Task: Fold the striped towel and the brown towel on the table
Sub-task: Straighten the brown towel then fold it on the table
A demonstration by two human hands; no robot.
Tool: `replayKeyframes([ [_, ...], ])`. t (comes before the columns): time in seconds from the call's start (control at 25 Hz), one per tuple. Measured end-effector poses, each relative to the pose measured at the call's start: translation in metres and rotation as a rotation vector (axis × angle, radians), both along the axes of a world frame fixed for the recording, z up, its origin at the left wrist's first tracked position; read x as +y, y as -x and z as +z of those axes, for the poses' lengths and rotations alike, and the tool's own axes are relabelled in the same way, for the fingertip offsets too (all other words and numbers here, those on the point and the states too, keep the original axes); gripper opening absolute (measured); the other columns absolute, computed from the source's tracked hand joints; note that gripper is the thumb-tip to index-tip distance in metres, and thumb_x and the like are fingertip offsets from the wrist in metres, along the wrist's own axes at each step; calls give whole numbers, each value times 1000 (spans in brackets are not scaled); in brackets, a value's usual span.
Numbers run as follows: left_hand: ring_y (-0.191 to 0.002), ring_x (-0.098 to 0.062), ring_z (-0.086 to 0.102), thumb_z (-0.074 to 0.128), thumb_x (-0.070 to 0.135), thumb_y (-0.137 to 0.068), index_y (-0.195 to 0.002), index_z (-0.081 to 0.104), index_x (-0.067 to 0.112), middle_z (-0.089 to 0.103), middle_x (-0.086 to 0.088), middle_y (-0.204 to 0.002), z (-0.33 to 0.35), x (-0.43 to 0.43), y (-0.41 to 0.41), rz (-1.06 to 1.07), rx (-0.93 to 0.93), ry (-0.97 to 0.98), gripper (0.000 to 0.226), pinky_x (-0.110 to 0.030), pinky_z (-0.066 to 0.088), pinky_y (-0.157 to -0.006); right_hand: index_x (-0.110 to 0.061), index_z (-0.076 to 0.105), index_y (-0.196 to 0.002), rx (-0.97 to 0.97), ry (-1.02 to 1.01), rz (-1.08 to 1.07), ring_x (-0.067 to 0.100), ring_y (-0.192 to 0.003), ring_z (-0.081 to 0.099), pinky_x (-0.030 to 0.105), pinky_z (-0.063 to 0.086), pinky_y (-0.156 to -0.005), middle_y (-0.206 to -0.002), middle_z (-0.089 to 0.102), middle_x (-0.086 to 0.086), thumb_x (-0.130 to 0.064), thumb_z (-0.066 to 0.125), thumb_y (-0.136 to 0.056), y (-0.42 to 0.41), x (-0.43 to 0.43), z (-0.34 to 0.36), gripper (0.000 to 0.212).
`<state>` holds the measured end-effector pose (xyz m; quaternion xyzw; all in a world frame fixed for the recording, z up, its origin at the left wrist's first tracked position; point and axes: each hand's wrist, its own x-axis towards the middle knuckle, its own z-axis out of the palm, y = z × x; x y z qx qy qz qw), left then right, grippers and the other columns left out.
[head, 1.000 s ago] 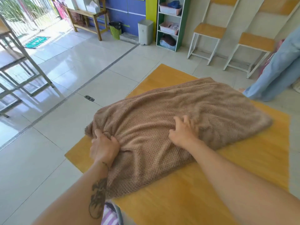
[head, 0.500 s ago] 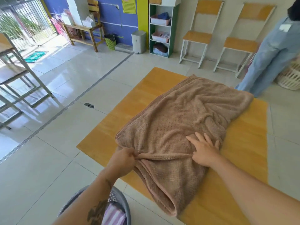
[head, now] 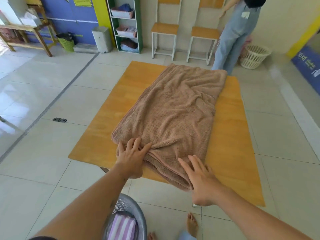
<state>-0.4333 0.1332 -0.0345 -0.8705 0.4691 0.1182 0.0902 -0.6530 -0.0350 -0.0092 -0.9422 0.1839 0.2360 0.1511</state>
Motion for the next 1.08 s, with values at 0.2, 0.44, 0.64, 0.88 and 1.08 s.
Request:
replayKeyframes([
  [0.2,-135,-30,27,59,36,-72,-154,-1,40,18,-3,-155,5,14,-3,-107,-17,29,101,-51,31,-107,-34,36,-142,-239,207,-7,26,-132,33,43,40,-98,-139,35,0,-25,60,-72,6,7,-14,75],
  [0.44,-142,-26,27,58,29,-61,-154,6,32,24,-2,-155,1,38,1,-152,11,152,107,-52,23,-114,-25,72,-88,-487,-376,-502,15,-84,59,45,50,-80,-88,64,-5,-19,54,-85,11,-15,20,20],
  [0.64,-126,-24,44,63,28,-55,-144,34,30,45,1,-133,-6,43,-1,-189,-25,232,93,-55,35,-106,-11,76,-108,-592,-832,-602,22,-105,69,38,56,-89,-107,75,7,-3,49,-89,17,-37,59,34],
  [0.88,-77,-18,61,58,17,-74,-91,65,27,62,14,-77,33,39,-14,-26,408,351,21,-32,51,-67,-23,77,-102,-645,-673,-652,23,-106,68,50,53,-95,-105,75,-1,-21,57,-79,19,-60,55,30],
  [1.08,-61,-15,56,51,1,-77,-75,68,27,63,2,-68,93,34,-48,164,660,43,31,-32,48,-57,-31,74,-96,-599,-532,-729,5,-86,62,26,43,-70,-85,72,-18,-19,62,-91,5,-54,68,17],
])
